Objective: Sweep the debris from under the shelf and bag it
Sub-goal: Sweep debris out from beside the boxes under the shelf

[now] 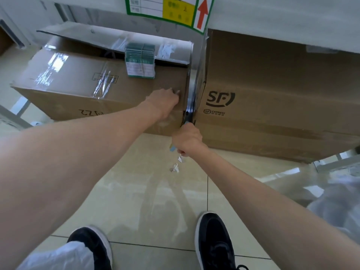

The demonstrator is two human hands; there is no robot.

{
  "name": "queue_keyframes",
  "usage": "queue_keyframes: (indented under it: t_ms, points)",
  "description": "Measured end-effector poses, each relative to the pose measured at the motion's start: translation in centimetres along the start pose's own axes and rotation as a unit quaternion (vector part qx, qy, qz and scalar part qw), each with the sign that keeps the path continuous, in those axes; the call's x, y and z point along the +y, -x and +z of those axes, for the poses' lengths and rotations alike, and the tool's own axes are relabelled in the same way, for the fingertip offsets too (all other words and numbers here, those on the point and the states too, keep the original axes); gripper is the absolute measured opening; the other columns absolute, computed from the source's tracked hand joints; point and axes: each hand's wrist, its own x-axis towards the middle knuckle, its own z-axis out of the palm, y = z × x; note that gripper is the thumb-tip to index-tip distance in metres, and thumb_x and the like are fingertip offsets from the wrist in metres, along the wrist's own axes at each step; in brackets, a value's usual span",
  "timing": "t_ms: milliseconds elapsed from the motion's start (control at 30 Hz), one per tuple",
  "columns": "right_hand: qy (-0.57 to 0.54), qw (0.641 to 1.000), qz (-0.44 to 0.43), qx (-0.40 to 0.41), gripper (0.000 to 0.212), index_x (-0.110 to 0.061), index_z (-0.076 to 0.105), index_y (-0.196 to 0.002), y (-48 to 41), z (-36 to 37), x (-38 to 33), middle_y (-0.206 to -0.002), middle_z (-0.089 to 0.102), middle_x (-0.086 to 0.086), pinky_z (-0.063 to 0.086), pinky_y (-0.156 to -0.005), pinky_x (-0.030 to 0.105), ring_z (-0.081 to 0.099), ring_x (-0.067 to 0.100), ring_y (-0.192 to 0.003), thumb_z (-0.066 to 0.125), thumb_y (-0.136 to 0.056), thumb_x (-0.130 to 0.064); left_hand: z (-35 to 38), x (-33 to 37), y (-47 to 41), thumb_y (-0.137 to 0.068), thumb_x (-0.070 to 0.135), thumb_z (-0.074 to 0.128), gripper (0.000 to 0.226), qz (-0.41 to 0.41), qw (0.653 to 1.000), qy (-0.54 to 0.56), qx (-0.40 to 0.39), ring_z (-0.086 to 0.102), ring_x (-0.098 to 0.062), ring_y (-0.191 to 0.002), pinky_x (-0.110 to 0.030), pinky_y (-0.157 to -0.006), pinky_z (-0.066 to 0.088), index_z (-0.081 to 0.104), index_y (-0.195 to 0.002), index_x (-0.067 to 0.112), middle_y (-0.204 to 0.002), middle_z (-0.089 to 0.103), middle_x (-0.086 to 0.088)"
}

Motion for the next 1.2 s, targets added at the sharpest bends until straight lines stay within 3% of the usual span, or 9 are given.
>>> queue_keyframes:
  t_ms: [133,367,500,633,833,1067,1200]
  points:
    - [0.07,0.994,-0.048,0.075,0.02,-0.003,0.061,-0.108,0.2,-0.1,-0.2,-0.11,0.065,0.013,0.051,-0.077,0.035,0.064,0.032,-0.102,0.051,-0.091,-0.005,-0.5,-0.3,0.2,-0.089,0.007,0.064,0.081,0.018,0.999,-0.025,0.027,0.053,-0.037,-0.12,-0.042,-0.093,0.047,0.016,-0.155,0.009,-0.143,0.044,-0.019]
    - [0.221,0.96,-0.126,0.116,0.019,-0.005,0.06,-0.111,1.8,0.2,0.7,-0.111,0.062,0.012,0.041,-0.069,0.034,0.062,0.03,-0.102,0.052,-0.095,-0.011,-0.7,-1.1,0.7,-0.092,0.014,0.062,0.075,0.052,0.995,-0.07,0.041,0.052,-0.034,-0.124,-0.041,-0.096,0.046,0.02,-0.154,0.011,-0.15,0.038,-0.017]
    - [0.19,0.971,-0.113,0.094,0.024,0.001,0.057,-0.116,1.0,0.4,1.7,-0.115,0.06,0.014,0.046,-0.074,0.033,0.062,0.031,-0.104,0.049,-0.096,-0.007,-1.1,-1.0,1.0,-0.093,0.021,0.06,0.074,0.055,0.995,-0.078,0.031,0.051,-0.035,-0.125,-0.041,-0.097,0.044,0.019,-0.154,0.011,-0.153,0.035,-0.016]
    - [0.13,0.987,-0.06,0.075,0.034,0.008,0.042,-0.126,-0.6,1.3,2.3,-0.125,0.056,0.019,0.048,-0.089,0.033,0.057,0.033,-0.117,0.051,-0.095,-0.004,-1.7,-1.5,1.6,-0.091,0.036,0.062,0.081,0.064,0.994,-0.082,0.019,0.05,-0.034,-0.127,-0.04,-0.096,0.044,0.018,-0.155,0.013,-0.156,0.031,-0.013]
    - [0.089,0.994,-0.036,0.048,0.042,0.008,0.032,-0.132,-1.9,3.0,2.2,-0.133,0.05,0.022,0.044,-0.096,0.034,0.051,0.034,-0.124,0.049,-0.094,0.0,-1.3,-1.5,1.7,-0.092,0.03,0.063,0.08,0.054,0.996,-0.074,0.02,0.05,-0.033,-0.127,-0.04,-0.096,0.044,0.017,-0.156,0.014,-0.157,0.028,-0.012]
    - [0.157,0.975,-0.091,0.128,0.025,0.002,0.04,-0.12,-1.9,4.0,1.5,-0.117,0.062,0.018,0.05,-0.08,0.037,0.062,0.034,-0.108,0.045,-0.095,0.003,-1.1,-1.6,1.9,-0.093,0.033,0.061,0.078,0.062,0.994,-0.084,0.044,0.053,-0.033,-0.123,-0.041,-0.092,0.046,0.018,-0.155,0.013,-0.156,0.03,-0.013]
    - [0.172,0.963,-0.114,0.176,0.025,0.0,0.04,-0.119,-1.8,3.3,1.6,-0.112,0.065,0.017,0.045,-0.07,0.036,0.064,0.035,-0.104,0.049,-0.095,0.001,-0.8,-1.7,1.8,-0.093,0.031,0.061,0.078,0.063,0.993,-0.083,0.05,0.054,-0.033,-0.122,-0.04,-0.092,0.047,0.018,-0.156,0.015,-0.156,0.03,-0.013]
